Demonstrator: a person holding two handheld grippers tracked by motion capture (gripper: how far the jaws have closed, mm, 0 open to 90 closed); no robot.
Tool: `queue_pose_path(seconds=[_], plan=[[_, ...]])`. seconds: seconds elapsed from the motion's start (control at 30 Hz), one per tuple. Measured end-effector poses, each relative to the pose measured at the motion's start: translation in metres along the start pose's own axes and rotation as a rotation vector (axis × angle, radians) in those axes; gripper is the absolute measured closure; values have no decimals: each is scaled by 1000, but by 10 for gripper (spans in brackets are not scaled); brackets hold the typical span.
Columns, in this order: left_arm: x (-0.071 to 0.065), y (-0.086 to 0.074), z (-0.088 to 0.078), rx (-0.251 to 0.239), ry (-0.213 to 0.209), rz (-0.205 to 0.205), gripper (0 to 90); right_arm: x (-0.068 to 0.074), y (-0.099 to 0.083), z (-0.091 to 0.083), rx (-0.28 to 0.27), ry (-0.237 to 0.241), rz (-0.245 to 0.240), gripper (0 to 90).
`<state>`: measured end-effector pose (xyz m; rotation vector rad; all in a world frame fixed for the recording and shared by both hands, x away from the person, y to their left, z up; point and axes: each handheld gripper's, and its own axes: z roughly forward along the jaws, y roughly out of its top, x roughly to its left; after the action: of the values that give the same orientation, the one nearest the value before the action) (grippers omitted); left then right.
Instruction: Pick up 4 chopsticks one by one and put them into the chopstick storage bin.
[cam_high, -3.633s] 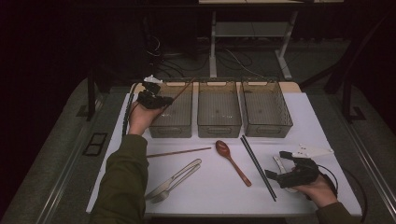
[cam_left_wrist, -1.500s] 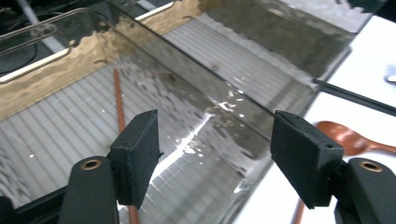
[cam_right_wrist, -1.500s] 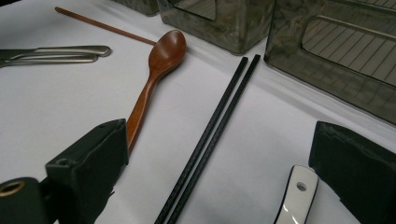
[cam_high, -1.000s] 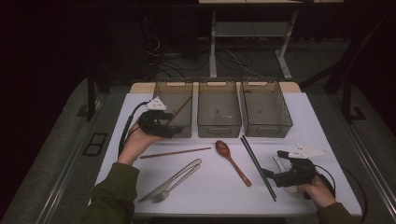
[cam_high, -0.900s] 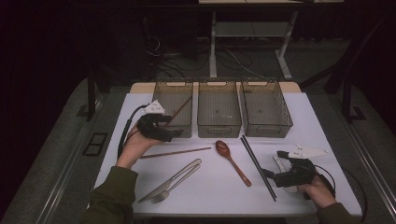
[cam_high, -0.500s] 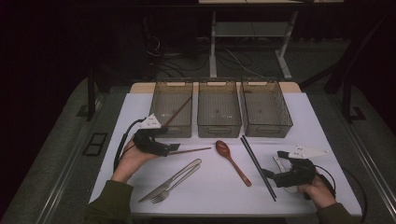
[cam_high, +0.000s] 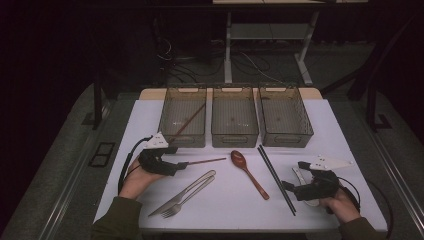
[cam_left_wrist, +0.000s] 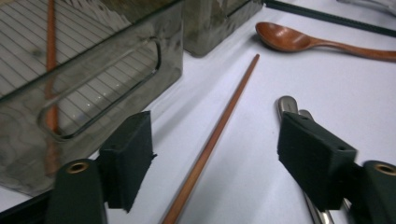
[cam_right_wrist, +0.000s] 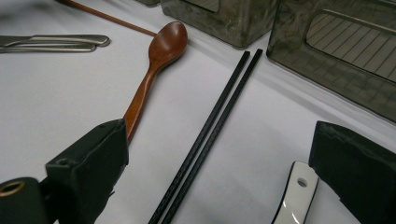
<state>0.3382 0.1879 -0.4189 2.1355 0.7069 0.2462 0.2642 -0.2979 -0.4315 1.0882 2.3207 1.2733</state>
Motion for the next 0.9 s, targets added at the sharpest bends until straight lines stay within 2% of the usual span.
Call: queue_pose_path(seconds=[0.23,0.43,0.53,0.73,0.9], plan=[[3,-4,5,39,-30,4,496,1,0,1,2,5,-8,47],[6,-7,9,61,-53,1,625,1,0,2,6,7,-10,47],[7,-7,10,61,-47,17,695,1,0,2,8,5,-9,47],[11,-10,18,86,-48,26,741,1,0,2,11,7,-12,47],[16,-12,20,83,-56,12,745,1,-1,2,13,7,-13,47]])
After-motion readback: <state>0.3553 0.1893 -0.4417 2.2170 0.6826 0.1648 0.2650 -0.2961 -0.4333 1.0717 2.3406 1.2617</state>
